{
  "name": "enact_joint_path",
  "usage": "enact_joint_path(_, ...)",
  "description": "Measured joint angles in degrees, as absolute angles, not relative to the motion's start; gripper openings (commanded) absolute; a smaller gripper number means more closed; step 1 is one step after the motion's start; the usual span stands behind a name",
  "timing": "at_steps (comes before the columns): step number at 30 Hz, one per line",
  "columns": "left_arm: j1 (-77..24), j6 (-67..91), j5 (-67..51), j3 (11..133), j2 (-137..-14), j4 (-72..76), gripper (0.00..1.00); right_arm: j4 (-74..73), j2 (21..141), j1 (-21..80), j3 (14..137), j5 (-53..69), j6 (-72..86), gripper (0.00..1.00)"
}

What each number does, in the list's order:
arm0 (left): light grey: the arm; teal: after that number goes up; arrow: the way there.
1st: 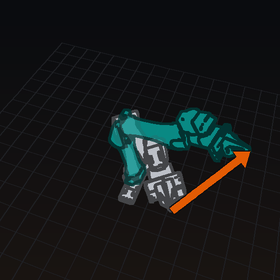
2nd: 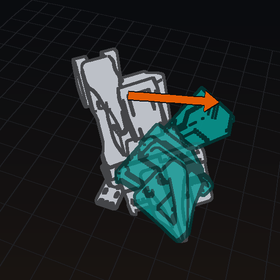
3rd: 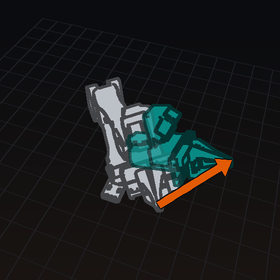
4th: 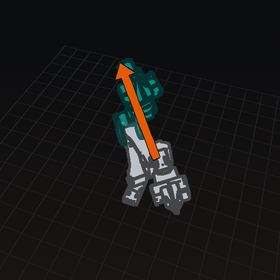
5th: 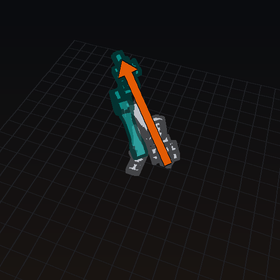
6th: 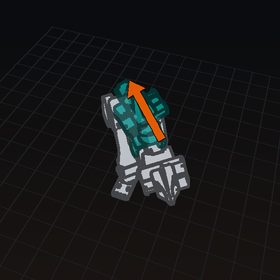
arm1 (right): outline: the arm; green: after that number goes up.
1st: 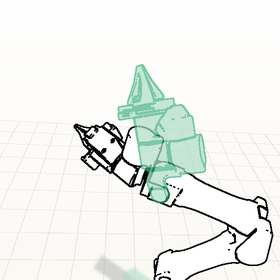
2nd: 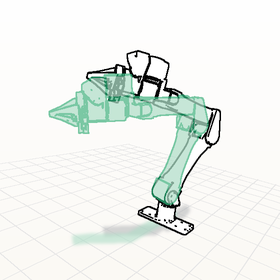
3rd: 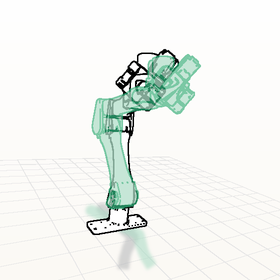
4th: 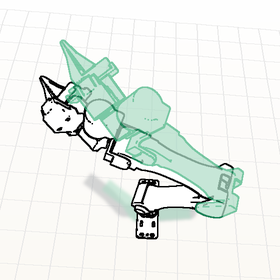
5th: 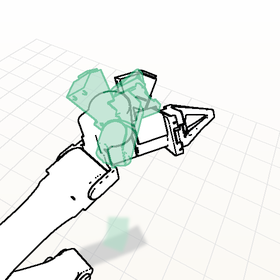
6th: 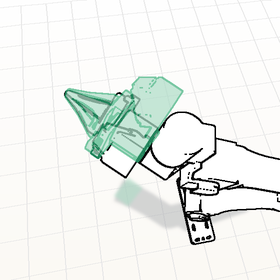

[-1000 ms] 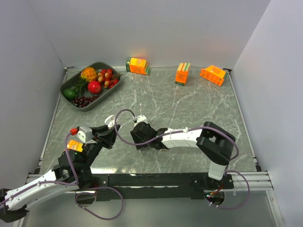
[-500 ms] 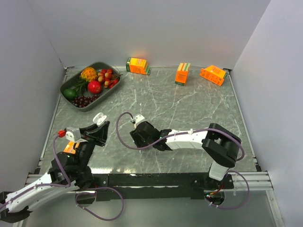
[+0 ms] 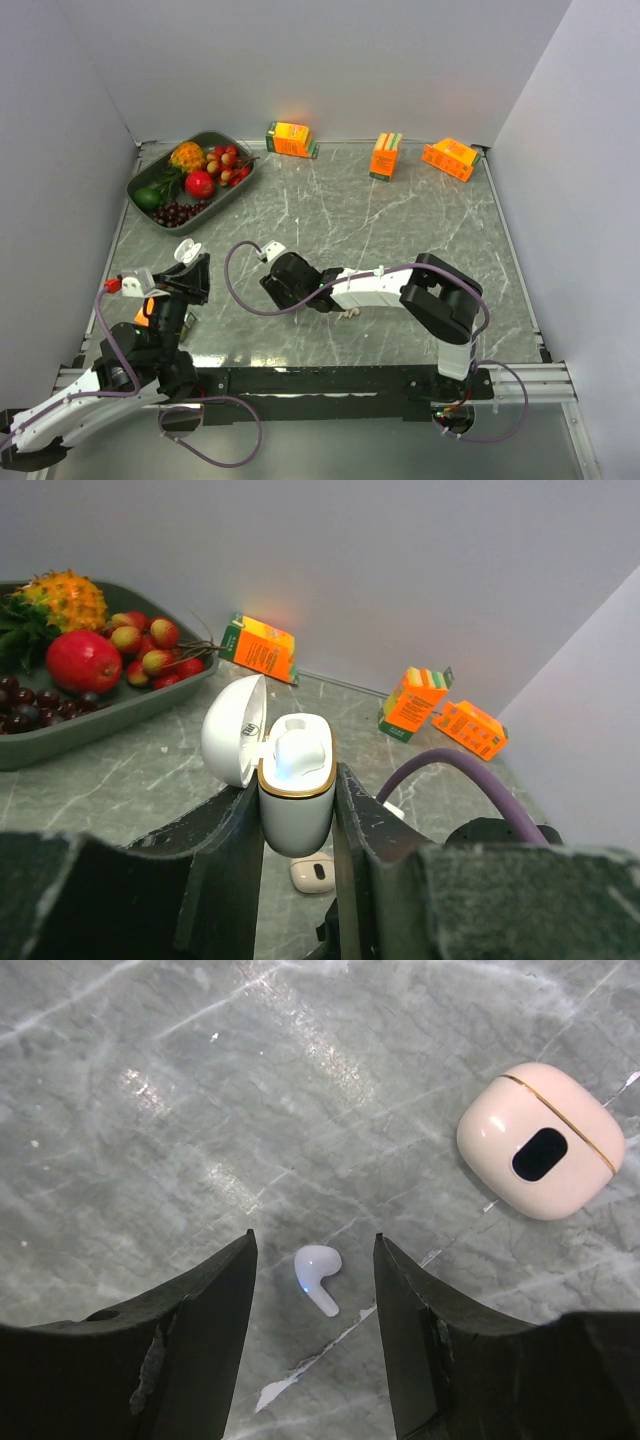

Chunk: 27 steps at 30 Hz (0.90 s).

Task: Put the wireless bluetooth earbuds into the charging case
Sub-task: Pick up the earbud from the center of the board.

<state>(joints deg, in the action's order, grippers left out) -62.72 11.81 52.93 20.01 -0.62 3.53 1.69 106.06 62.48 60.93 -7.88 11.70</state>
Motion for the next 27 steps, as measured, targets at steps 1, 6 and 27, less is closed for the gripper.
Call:
enact_joint_path(1,-62.7,11.8,53.3,20.0,-0.6,3.2,0.01,1.4,106.3,62.5,61.1,-7.9,11.5,0.57)
enact_joint_path(6,-62.7,11.9,54.6,20.2,-0.6,1.9,0.01,0.3,106.8,62.4,61.6,-7.9,10.7,0.56)
enact_joint_path(27,-62.7,13.4,58.0,20.6,-0.6,-0.3,0.01,0.0,108.9,62.2,63.2,-9.0,9.8,0.30)
